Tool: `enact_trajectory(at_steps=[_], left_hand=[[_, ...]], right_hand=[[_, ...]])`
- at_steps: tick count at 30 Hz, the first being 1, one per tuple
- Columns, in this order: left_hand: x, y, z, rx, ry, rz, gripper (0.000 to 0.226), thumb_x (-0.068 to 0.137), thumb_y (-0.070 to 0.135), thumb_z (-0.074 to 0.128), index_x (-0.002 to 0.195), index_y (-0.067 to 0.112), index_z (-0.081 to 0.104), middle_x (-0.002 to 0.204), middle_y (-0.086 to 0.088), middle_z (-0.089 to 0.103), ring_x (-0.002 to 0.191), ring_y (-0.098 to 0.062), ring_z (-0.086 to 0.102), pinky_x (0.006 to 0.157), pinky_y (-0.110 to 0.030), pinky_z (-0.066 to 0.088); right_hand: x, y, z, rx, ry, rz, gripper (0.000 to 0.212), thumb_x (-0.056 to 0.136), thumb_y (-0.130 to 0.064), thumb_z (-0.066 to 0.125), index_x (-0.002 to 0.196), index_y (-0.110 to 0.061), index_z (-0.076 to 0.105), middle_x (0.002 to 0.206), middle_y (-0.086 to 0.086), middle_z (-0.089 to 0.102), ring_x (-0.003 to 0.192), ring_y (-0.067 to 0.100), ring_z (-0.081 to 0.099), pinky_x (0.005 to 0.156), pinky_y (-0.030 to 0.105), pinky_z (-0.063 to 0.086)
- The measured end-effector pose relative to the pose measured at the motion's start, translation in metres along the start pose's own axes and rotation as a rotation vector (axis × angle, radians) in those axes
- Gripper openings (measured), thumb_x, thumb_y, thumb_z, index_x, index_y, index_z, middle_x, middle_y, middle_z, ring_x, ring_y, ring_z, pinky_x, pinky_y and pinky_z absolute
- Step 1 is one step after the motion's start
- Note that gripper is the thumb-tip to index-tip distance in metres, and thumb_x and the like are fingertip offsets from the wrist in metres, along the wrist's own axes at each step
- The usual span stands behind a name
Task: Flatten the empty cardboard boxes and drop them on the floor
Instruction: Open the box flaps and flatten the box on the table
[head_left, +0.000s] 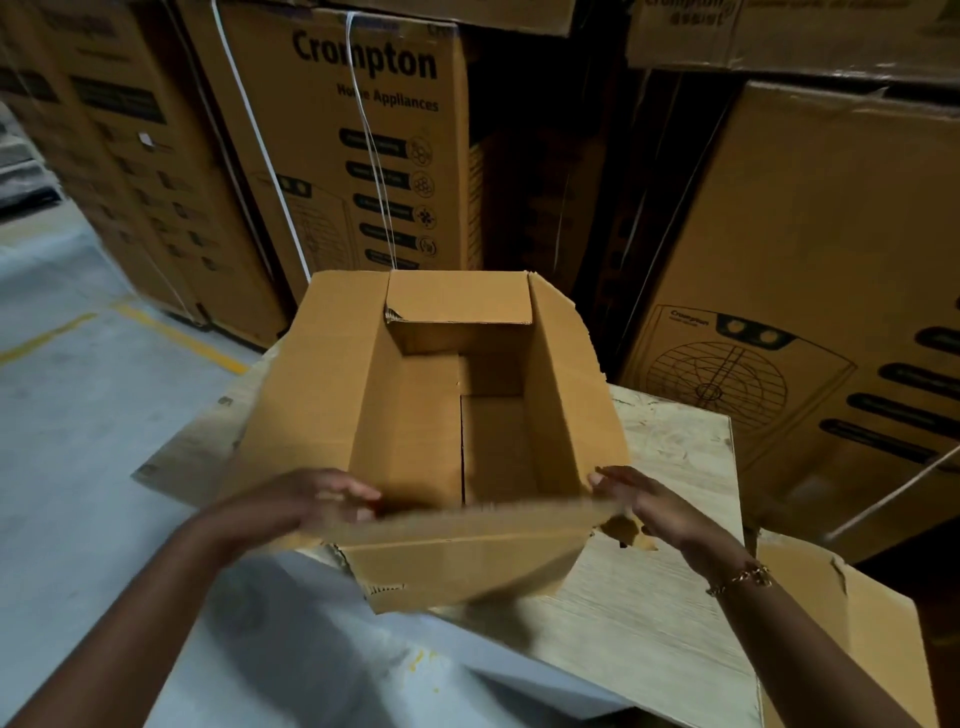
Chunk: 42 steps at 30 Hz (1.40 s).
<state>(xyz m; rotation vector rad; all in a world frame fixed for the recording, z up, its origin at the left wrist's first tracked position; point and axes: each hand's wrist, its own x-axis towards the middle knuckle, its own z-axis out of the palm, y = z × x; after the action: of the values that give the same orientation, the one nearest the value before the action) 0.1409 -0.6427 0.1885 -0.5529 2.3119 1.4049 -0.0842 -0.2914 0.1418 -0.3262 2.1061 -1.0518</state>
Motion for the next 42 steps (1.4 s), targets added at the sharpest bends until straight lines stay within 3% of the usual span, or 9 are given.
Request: enact_trajectory(at_steps=[3, 7, 10, 14, 20, 25, 33, 36, 42], left_hand=[[0.011, -0.041, 0.03, 0.354, 0.11, -0.142, 0.143, 0.044, 0.08, 0.079, 0.157, 0.037, 0.003, 0.162, 0.011, -0.016, 0.152, -0.019, -0.007, 0.121, -0.047, 0.018], [0.041, -0.069, 0.073, 0.393, 0.378, -0.092, 0.14, 0.049, 0.07, 0.082, 0.157, 0.032, 0.002, 0.164, 0.0, -0.019, 0.152, -0.023, 0.004, 0.118, -0.039, 0.028], [0.056, -0.074, 0.093, 0.388, 0.558, 0.004, 0.109, 0.067, 0.055, 0.081, 0.155, 0.033, 0.021, 0.166, 0.005, 0.003, 0.147, -0.02, 0.028, 0.11, -0.034, 0.039], [0.057, -0.071, 0.091, 0.438, 0.531, 0.014, 0.1, 0.073, 0.055, 0.078, 0.154, 0.035, 0.021, 0.165, 0.005, 0.003, 0.144, -0.019, 0.033, 0.108, -0.034, 0.041], [0.051, -0.057, 0.077, 0.563, 0.375, -0.07, 0.108, 0.074, 0.062, 0.069, 0.155, 0.037, 0.001, 0.162, 0.001, -0.012, 0.147, -0.021, 0.02, 0.112, -0.032, 0.037], [0.056, -0.025, 0.029, 0.505, 0.225, -0.172, 0.128, 0.06, 0.094, 0.051, 0.151, 0.037, -0.02, 0.157, 0.004, -0.006, 0.146, -0.022, 0.023, 0.111, -0.034, 0.034], [0.226, -0.003, -0.07, 0.388, 0.504, -0.175, 0.108, 0.083, 0.073, 0.053, 0.156, 0.023, -0.009, 0.165, -0.005, -0.007, 0.151, -0.031, 0.004, 0.118, -0.052, 0.024], [0.257, -0.004, -0.075, 0.303, 0.573, -0.168, 0.1, 0.09, 0.052, 0.06, 0.157, 0.02, -0.007, 0.166, -0.007, 0.005, 0.147, -0.034, 0.022, 0.111, -0.051, 0.036], [0.265, -0.02, -0.075, 0.337, 0.637, -0.132, 0.094, 0.091, 0.034, 0.062, 0.157, 0.021, -0.004, 0.165, -0.001, 0.014, 0.135, -0.031, 0.046, 0.097, -0.045, 0.047]], right_hand=[[0.003, 0.001, 0.013, -0.186, -0.178, -0.082, 0.115, 0.069, -0.07, 0.073, 0.156, -0.033, 0.008, 0.154, -0.01, 0.026, 0.141, 0.018, 0.03, 0.096, 0.023, 0.042], [0.018, 0.013, 0.043, -0.43, -0.143, -0.124, 0.156, 0.047, -0.076, 0.081, 0.148, -0.036, -0.03, 0.164, -0.001, 0.011, 0.145, 0.025, 0.029, 0.113, 0.037, 0.039], [0.024, 0.022, 0.057, -0.4, 0.019, -0.189, 0.146, 0.049, -0.074, 0.079, 0.149, -0.041, -0.021, 0.146, 0.001, 0.049, 0.11, 0.019, 0.062, 0.092, 0.032, 0.054], [0.023, 0.019, 0.059, -0.422, 0.052, -0.226, 0.132, 0.062, -0.057, 0.084, 0.151, -0.041, -0.012, 0.133, -0.005, 0.061, 0.083, 0.005, 0.062, 0.078, 0.02, 0.053], [0.024, 0.01, 0.054, -0.58, -0.014, -0.052, 0.144, 0.056, -0.076, 0.074, 0.145, -0.039, -0.033, 0.157, -0.003, 0.032, 0.116, 0.019, 0.061, 0.098, 0.035, 0.052], [0.034, -0.028, 0.039, -0.602, -0.09, 0.14, 0.129, 0.056, -0.102, 0.035, 0.147, -0.038, -0.031, 0.164, -0.007, -0.012, 0.148, 0.023, 0.023, 0.117, 0.045, 0.027], [0.191, -0.12, 0.029, -0.796, 0.215, -0.189, 0.083, 0.08, -0.085, 0.03, 0.145, -0.035, 0.038, 0.154, -0.006, 0.035, 0.142, 0.019, 0.026, 0.114, 0.047, 0.02], [0.25, -0.143, 0.045, -0.749, 0.313, -0.116, 0.061, 0.091, -0.067, 0.043, 0.143, -0.036, 0.042, 0.151, -0.008, 0.042, 0.14, 0.019, 0.033, 0.114, 0.052, 0.011], [0.298, -0.162, 0.052, -0.835, 0.474, -0.121, 0.08, 0.089, -0.062, 0.049, 0.153, -0.023, 0.022, 0.162, 0.002, 0.02, 0.15, 0.024, 0.012, 0.117, 0.057, 0.0]])
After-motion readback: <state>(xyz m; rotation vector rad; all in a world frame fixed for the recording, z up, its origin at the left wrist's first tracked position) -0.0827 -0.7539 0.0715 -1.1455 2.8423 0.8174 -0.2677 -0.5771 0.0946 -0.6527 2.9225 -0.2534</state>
